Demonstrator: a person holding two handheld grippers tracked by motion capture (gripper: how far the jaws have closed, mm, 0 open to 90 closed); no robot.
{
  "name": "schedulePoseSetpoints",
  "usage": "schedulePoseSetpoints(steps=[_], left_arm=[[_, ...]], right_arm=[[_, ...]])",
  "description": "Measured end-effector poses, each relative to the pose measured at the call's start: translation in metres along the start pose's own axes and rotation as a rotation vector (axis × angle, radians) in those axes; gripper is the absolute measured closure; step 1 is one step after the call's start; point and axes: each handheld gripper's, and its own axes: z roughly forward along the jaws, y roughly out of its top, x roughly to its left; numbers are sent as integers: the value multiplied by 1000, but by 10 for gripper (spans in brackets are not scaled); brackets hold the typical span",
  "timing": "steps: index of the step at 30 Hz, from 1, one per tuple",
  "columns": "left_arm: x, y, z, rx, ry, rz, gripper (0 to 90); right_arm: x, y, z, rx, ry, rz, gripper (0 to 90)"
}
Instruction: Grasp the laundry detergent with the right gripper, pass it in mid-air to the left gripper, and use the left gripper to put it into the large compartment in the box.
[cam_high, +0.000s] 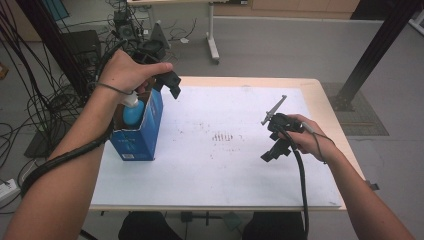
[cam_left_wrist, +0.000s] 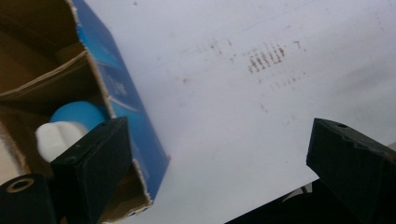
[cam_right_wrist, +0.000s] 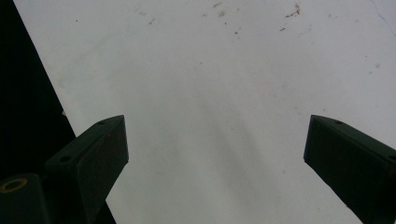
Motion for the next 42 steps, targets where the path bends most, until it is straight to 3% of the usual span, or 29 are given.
schedulePoseSetpoints(steps=[17, 26, 29, 33, 42], left_arm=[[-73, 5, 18, 25, -76, 194, 77], [-110, 2, 33, 67, -84, 285, 79], [-119, 0, 36, 75, -90, 312, 79], [-130, -3, 39, 84, -131, 346, 80], [-141, -6, 47, 102, -127, 376, 82]], right_arm=[[4, -2, 3, 9, 4, 8, 60], [5, -4, 4, 7, 3, 14, 60], [5, -5, 4, 5, 4, 15, 60], [6, -5, 4, 4, 3, 14, 60], [6, -4, 5, 4, 3, 12, 60]])
